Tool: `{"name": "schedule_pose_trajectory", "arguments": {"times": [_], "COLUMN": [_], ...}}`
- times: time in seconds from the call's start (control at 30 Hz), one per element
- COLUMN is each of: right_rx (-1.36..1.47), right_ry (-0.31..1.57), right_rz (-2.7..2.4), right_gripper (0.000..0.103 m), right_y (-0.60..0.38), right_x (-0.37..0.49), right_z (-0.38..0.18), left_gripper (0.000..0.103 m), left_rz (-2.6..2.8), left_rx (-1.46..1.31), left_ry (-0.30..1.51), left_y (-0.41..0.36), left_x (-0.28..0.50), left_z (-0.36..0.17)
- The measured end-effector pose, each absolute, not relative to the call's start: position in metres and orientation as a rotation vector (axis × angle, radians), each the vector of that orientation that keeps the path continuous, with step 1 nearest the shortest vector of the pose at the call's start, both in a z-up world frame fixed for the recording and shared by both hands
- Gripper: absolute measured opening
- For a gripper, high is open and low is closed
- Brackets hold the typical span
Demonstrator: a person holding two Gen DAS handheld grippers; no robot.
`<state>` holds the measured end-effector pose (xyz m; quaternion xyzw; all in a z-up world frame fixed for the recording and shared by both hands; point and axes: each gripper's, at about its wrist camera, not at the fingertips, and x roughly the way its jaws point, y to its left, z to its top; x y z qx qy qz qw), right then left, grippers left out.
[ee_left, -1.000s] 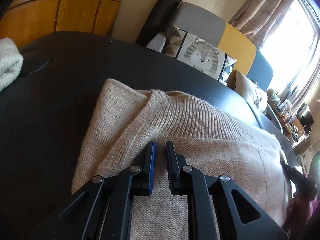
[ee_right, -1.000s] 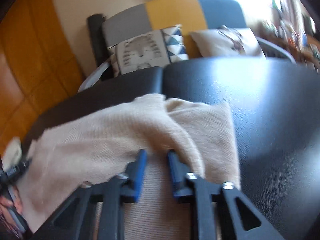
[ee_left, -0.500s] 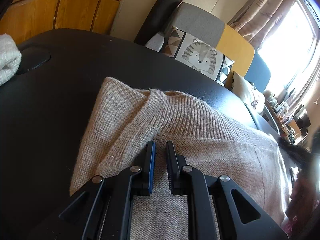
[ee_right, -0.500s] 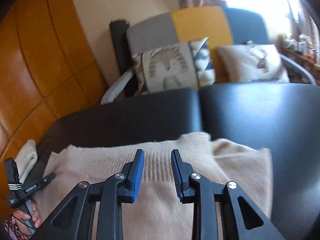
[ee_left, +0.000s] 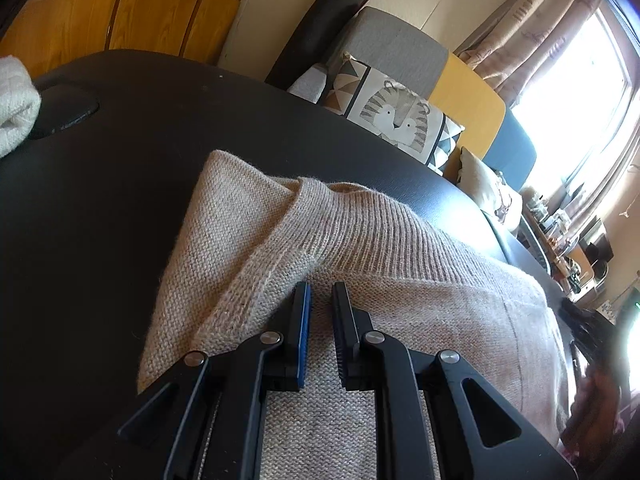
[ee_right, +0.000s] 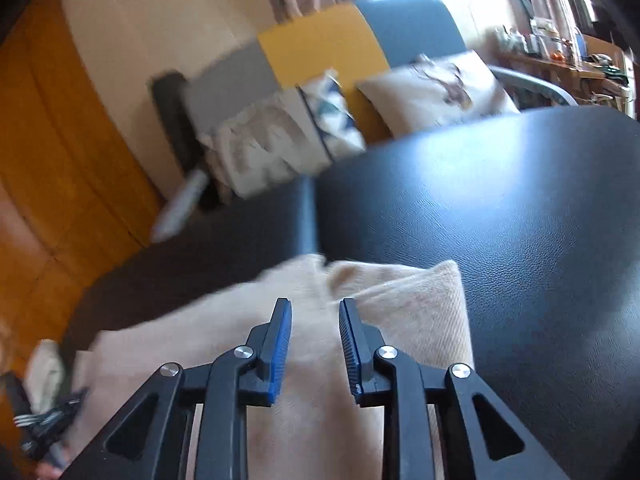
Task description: Fold clothes
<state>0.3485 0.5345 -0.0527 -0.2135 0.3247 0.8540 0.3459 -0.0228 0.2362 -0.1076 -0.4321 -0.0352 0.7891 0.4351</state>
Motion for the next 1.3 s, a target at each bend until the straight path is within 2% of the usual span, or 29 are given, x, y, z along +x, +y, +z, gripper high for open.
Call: {"name": "schedule_pose_trajectory", "arguments": {"times": [0.13, 0.27, 0.3, 0.4, 0.53, 0.67, 0.7, 0.73, 0.77, 0.83, 1.0, 1.2, 1.27, 1.3], "right_rx": [-0.569, -0.689, -0.697, -0.624, -0.631, -0.580, -0.556, -0.544, -0.537, -0.526, -0.510, -0.533, -0.584, -0.616], "right_ry": [0.845, 0.812, 0.799, 0.838, 0.797, 0.882, 0.916, 0.939, 0.949, 0.965, 0.988, 0.950, 0.880, 0.836], "right_rz": [2.277, 2.208, 2.177, 2.100, 2.100, 2.141, 2.150, 2.154, 2.156, 2.159, 2.165, 2.155, 2.113, 2.090], "right_gripper": [0.025, 0.025, 0.016, 0.010, 0.014, 0.016, 0.016, 0.016, 0.016, 0.016, 0.016, 0.016, 0.016, 0.019], "right_y": [0.512, 0.510, 0.509, 0.511, 0.507, 0.514, 0.517, 0.520, 0.522, 0.524, 0.530, 0.525, 0.519, 0.512], "right_x": [0.359, 0.361, 0.363, 0.372, 0.367, 0.377, 0.381, 0.383, 0.383, 0.383, 0.383, 0.382, 0.374, 0.368], "right_z": [-0.043, -0.069, -0.077, -0.079, -0.079, -0.085, -0.087, -0.089, -0.090, -0.090, -0.092, -0.091, -0.083, -0.076], "left_gripper": [0.014, 0.014, 0.014, 0.014, 0.014, 0.015, 0.016, 0.022, 0.032, 0.042, 0.044, 0.047, 0.047, 0.047], "left_rz": [1.964, 1.959, 1.958, 1.963, 2.002, 2.065, 2.057, 2.044, 2.027, 1.998, 2.049, 2.066, 2.068, 2.070], "left_rx": [-1.077, -1.078, -1.079, -1.085, -1.078, -0.988, -0.961, -0.940, -0.927, -0.908, -0.977, -0.945, -0.942, -0.940], "left_ry": [-0.089, -0.099, -0.105, -0.111, -0.040, -0.080, -0.090, -0.088, -0.062, 0.011, 0.248, 0.238, 0.237, 0.237], "left_y": [0.237, 0.236, 0.236, 0.234, 0.229, 0.213, 0.213, 0.216, 0.223, 0.241, 0.281, 0.278, 0.279, 0.279], "left_x": [-0.022, -0.022, -0.023, -0.022, -0.016, 0.000, 0.006, 0.012, 0.017, 0.026, 0.019, 0.020, 0.019, 0.019], "left_z": [-0.108, -0.108, -0.108, -0.107, -0.098, -0.078, -0.074, -0.071, -0.070, -0.071, -0.100, -0.102, -0.103, -0.103]}}
